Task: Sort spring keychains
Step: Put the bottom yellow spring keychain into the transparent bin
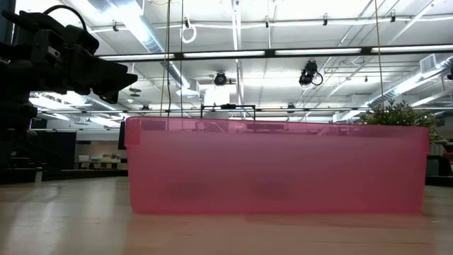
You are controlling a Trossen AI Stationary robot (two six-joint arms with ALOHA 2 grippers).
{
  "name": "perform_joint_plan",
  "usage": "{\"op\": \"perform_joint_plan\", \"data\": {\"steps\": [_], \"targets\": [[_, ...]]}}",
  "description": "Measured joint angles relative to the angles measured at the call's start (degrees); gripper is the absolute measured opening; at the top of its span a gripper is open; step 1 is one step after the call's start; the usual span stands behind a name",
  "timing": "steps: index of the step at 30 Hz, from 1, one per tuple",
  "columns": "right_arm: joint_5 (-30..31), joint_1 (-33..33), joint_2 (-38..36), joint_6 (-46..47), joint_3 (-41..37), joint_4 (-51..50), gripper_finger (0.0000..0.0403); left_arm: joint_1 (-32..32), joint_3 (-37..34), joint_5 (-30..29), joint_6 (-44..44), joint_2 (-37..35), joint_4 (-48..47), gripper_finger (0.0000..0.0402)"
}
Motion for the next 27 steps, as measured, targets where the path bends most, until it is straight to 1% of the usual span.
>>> {"op": "perform_joint_plan", "data": {"steps": [27], "targets": [[0.04, 0.00, 0.02, 0.59, -0.04, 0.54, 0.0009, -0.02, 0.02, -0.02, 0.00, 0.00, -0.02, 0.0172]]}}
